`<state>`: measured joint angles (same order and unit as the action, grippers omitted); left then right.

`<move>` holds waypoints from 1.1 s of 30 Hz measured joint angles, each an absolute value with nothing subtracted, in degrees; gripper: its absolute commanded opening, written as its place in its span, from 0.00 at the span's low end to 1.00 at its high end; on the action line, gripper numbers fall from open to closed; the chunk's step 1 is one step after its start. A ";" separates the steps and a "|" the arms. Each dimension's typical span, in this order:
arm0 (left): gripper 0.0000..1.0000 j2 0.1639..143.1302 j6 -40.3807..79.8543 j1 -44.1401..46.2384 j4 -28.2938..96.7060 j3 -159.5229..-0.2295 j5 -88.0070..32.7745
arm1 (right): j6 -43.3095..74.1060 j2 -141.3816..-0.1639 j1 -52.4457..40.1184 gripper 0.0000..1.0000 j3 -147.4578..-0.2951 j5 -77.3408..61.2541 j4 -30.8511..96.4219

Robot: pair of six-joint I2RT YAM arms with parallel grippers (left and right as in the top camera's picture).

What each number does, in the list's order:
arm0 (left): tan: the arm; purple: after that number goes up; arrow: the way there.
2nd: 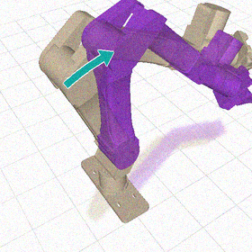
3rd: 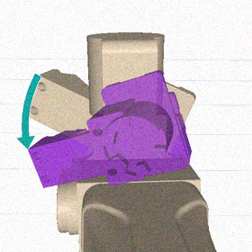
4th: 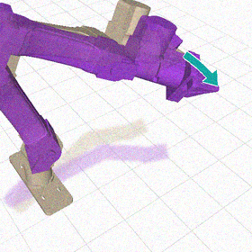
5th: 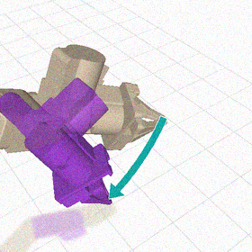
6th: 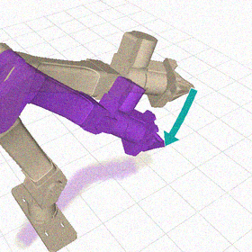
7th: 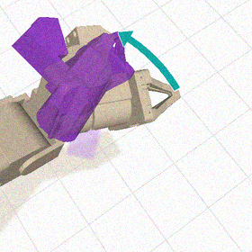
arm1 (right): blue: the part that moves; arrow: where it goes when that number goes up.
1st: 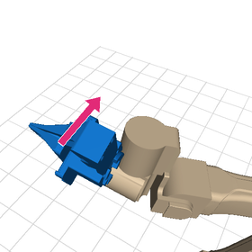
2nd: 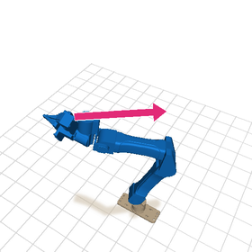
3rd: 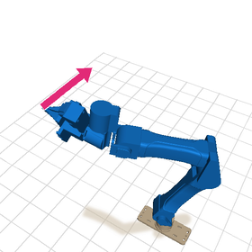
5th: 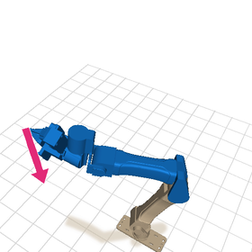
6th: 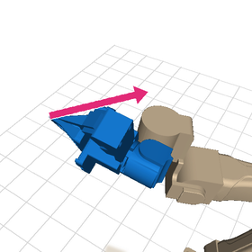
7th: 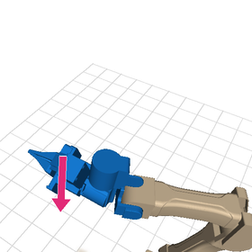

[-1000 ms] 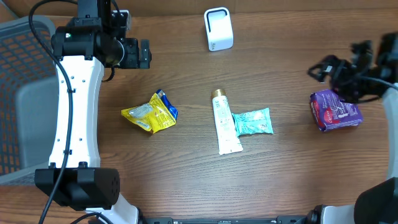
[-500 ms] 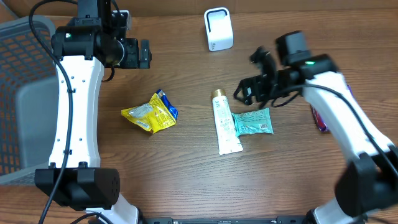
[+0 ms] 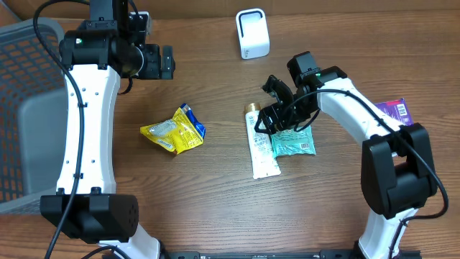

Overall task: Scan the item barcode
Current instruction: 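Reach the right gripper back and grasp the white gold-capped tube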

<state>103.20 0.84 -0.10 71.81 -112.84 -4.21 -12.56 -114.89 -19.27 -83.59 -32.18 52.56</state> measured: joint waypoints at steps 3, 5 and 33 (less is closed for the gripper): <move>1.00 103.20 0.84 -0.10 71.83 -112.84 -4.21 | -12.62 -116.22 -19.27 0.79 -83.55 -33.34 49.58; 0.99 103.20 0.84 -0.10 71.81 -112.84 -4.21 | -12.14 -116.86 -19.27 0.78 -83.42 -33.85 47.97; 0.99 103.20 0.84 -0.10 71.83 -112.84 -4.21 | -0.32 -119.77 -20.53 0.64 -80.20 -38.46 46.00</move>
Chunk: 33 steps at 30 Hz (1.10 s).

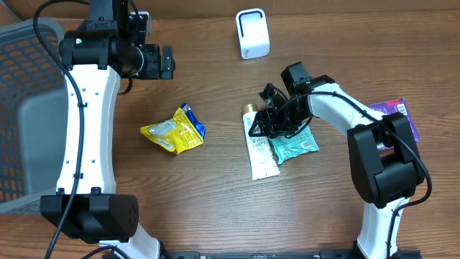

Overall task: Scan the item barcode
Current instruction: 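Reach the right gripper back and grasp the white gold-capped tube, then lift the white tube and bring it to the scanner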

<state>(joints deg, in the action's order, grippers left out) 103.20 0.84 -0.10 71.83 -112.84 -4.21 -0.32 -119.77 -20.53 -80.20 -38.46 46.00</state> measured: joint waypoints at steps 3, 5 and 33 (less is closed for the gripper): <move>1.00 103.20 0.84 -0.10 71.81 -112.84 -4.21 | 0.16 -119.77 -21.45 0.59 -77.58 -38.06 41.85; 1.00 103.20 0.84 -0.10 71.81 -112.84 -4.21 | 1.34 -119.70 -22.02 0.56 -76.12 -38.87 39.42; 1.00 103.20 0.84 -0.10 71.81 -112.84 -4.21 | 6.70 -119.46 -22.59 0.04 -76.09 -43.72 38.70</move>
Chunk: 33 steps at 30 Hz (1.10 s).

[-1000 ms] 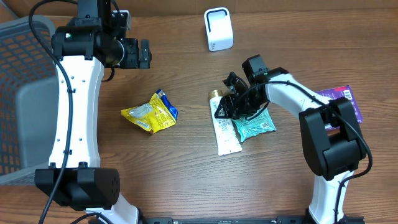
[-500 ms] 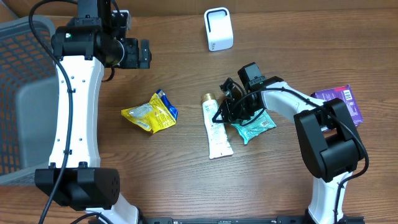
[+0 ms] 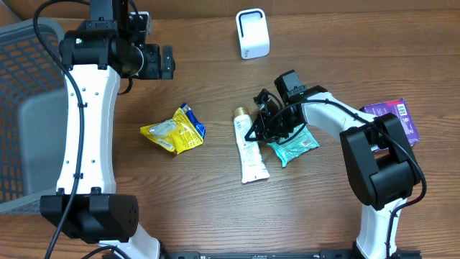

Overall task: Scan the item barcode
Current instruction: 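Lift the white tube and bring it to the scanner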

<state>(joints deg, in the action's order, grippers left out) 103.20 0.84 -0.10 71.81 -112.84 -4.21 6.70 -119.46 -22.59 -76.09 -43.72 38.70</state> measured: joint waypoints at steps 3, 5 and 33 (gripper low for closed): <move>1.00 103.20 0.84 -0.10 71.83 -112.84 -4.21 | 5.69 -118.10 -22.52 0.04 -76.62 -42.57 39.27; 1.00 103.20 0.84 -0.10 71.81 -112.84 -4.21 | 5.02 -115.57 -22.37 0.04 -76.95 -41.91 39.51; 1.00 103.20 0.84 -0.10 71.81 -112.84 -4.21 | 2.79 -98.30 -18.70 0.04 -95.61 -12.49 45.32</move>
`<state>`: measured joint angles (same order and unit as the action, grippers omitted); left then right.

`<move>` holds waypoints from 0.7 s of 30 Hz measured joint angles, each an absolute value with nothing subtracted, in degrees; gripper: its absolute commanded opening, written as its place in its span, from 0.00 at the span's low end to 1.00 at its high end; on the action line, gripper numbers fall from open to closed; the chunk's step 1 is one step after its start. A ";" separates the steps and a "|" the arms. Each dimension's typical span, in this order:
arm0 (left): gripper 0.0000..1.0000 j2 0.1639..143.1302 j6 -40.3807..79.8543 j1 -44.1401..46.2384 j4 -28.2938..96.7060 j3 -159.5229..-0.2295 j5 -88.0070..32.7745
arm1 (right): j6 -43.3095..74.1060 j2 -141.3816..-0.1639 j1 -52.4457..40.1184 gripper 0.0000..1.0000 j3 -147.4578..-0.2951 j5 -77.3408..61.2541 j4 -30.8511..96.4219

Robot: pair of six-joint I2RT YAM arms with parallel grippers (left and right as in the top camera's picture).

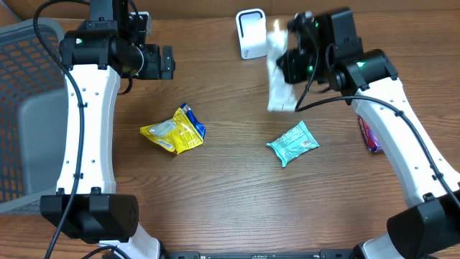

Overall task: Scan the item barcode
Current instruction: 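Lift the white tube and bring it to the scanner, then hold the white tube's barcode over the scanner with the right gripper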

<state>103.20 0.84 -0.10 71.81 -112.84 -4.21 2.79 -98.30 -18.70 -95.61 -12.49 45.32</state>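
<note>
My right gripper (287,66) is shut on the white tube (279,85). It holds the tube up off the table, hanging blurred just right of the white barcode scanner (252,34) at the back. The tube's upper end is hidden against the gripper. My left gripper (167,62) stands open and empty high at the back left, far from the tube.
A teal packet (293,143) lies right of centre and a yellow snack packet (174,129) left of centre. A purple packet (369,134) shows partly under the right arm. A grey mesh basket (25,108) fills the left edge.
The right gripper was low on the table at the tube beside the teal packet. Now it holds the tube lifted at the back, next to the scanner. The left arm has not moved.
The right gripper was down at the tube and teal packet, the tube lying partly under the packet. Over two moments the tube sat further left, free of the packet. Now the tube hangs in the gripper beside the scanner; the teal packet stays on the table.
</note>
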 measured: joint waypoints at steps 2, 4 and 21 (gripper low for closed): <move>1.00 103.20 0.84 -0.10 71.83 -112.84 -4.19 | 2.76 -98.28 -19.27 0.04 -95.98 -6.04 42.30; 0.99 103.20 0.84 -0.10 71.81 -112.84 -4.21 | 2.15 -98.59 -19.97 0.04 -95.98 -0.08 39.70; 1.00 103.20 0.84 -0.10 71.81 -112.84 -4.21 | -24.45 -122.21 -27.86 0.04 -95.98 36.64 -0.23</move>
<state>103.20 0.84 -0.10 71.81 -112.84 -4.21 -24.45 -122.21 -27.86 -95.98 36.64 -0.23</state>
